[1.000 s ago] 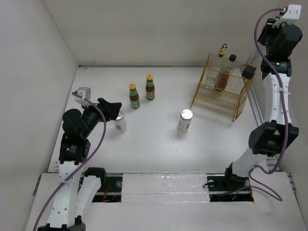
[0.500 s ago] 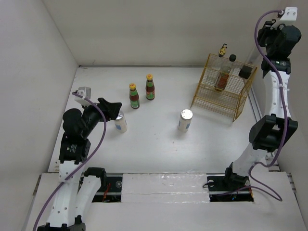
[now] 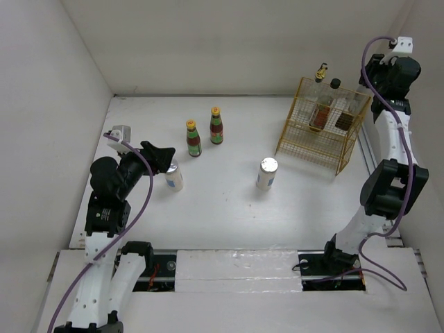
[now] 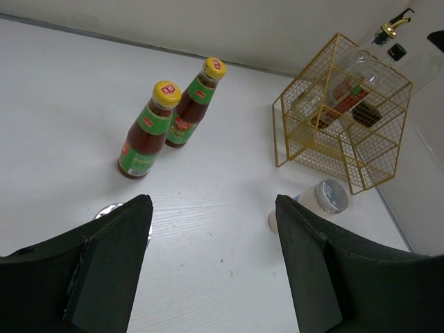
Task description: Organize the condiment bottles
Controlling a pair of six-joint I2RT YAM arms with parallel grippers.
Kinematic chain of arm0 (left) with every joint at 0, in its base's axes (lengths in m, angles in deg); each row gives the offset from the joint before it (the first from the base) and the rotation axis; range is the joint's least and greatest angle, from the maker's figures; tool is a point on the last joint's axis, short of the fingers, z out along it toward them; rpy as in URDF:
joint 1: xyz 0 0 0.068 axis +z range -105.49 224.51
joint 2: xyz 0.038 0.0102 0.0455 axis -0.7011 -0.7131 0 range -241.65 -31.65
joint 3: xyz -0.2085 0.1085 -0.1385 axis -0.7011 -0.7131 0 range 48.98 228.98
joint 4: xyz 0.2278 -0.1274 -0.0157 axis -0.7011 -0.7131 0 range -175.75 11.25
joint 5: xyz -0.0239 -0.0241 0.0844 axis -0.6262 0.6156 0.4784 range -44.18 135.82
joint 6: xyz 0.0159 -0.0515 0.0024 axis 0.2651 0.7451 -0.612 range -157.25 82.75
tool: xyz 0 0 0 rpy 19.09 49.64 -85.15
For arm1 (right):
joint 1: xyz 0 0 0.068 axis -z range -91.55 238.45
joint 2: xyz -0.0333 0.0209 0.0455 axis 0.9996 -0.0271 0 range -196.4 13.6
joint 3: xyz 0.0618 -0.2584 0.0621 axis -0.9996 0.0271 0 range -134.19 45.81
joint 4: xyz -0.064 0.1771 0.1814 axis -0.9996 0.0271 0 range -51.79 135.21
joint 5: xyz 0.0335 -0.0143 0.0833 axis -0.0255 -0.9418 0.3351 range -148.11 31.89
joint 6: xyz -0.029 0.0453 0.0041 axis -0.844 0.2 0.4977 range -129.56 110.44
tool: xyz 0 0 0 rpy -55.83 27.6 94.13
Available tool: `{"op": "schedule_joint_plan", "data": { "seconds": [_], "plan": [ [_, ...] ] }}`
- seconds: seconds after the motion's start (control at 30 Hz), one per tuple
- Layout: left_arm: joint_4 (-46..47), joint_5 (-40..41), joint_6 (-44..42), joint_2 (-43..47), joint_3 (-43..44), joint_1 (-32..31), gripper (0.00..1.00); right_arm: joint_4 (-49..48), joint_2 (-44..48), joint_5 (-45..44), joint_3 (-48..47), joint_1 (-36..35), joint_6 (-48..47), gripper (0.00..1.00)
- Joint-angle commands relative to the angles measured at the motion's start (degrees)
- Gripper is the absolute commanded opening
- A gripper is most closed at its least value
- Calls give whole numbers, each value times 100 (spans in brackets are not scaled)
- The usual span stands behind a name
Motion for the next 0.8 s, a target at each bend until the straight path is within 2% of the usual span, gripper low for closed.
{"op": "schedule_joint_plan", "data": {
  "seconds": [0.0,0.13,0.3,0.33,0.5,0.57,0.77],
  "plan": [
    [213,16,-92,105,71,-16,67,-984,277,217,86,28,157,1],
    [213,16,-92,105,71,-16,67,-984,154,218,306,80,157,2],
    [213,-37,-92,105,18,-16,67,-1037,22,271,517,81,157,9],
    [265,-37,-92,105,18,-16,67,-1037,-48,271,518,81,157,14],
    [265,-116,-92,105,18,-16,68,-1037,-110,341,597,81,157,26],
    [265,-116,-92,105,18,-16,70,-1037,-172,403,650,81,157,33],
    [265,-169,-40,105,18,-16,85,-1037,-119,297,860,81,157,52]
  ]
}}
